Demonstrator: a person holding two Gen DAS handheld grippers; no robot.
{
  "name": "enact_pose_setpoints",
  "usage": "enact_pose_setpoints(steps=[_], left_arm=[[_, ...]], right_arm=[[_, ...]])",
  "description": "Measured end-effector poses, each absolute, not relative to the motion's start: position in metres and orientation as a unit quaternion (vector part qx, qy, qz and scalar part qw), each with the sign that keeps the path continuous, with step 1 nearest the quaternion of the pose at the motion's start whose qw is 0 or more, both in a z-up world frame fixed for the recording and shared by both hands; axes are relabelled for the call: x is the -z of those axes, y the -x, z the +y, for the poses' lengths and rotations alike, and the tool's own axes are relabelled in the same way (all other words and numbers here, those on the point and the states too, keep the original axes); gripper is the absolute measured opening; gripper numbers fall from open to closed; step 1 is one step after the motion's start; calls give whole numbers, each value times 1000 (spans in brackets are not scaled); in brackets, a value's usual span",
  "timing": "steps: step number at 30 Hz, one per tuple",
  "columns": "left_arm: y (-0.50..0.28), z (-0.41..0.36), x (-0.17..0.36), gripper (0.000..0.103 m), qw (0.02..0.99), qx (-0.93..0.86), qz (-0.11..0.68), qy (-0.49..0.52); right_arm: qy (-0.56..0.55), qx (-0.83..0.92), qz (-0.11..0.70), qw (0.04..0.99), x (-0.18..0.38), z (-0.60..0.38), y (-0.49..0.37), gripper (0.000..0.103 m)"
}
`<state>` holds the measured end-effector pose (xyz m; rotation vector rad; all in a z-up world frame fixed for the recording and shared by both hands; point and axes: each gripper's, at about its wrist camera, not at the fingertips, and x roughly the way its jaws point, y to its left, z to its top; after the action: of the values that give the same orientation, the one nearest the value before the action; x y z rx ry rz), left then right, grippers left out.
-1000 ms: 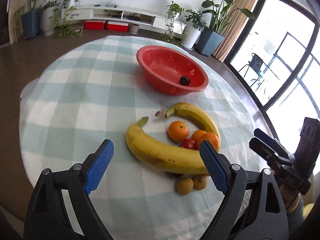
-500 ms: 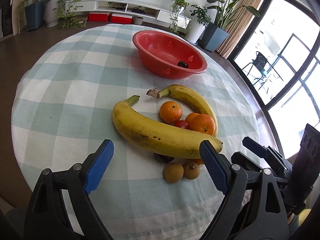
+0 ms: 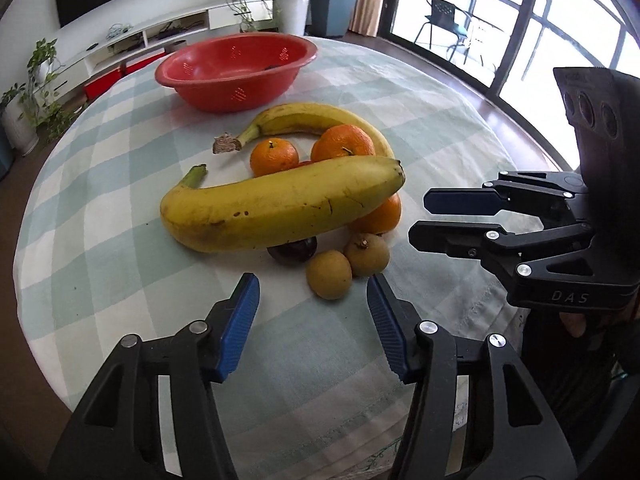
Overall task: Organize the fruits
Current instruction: 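Grasp a small brown round fruit with the left tool while right tool approaches an orange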
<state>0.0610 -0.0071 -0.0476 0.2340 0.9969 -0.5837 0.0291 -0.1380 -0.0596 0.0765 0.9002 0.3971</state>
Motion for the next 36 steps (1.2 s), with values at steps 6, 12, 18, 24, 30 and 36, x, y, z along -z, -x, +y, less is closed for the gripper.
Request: enact_pose_setpoints(steps=[6,12,18,24,30,36], left_arm=[[-67,-23,63,43,814,298,480,-131],[-74,-26,66,37,817,304,476,-116],[-78,-20,67,25,821,300,475,-105],[-77,-20,67,25,821,300,473,-106],[-70,-8,65,25,826,295,475,-79],[-62,7,64,25,830,285,478,-38]], right_arm=[[-34,-194,445,874,68,-131,-26,40],[-36,-193,450,871,71,-133,-28,40],[-40,-195,451,870,72,-133,-28,40],[-39,-195,452,870,71,-132,-28,40],[-42,-191,447,873,68,-131,-29,40],[-37,-190,446,874,67,-122,-31,40]])
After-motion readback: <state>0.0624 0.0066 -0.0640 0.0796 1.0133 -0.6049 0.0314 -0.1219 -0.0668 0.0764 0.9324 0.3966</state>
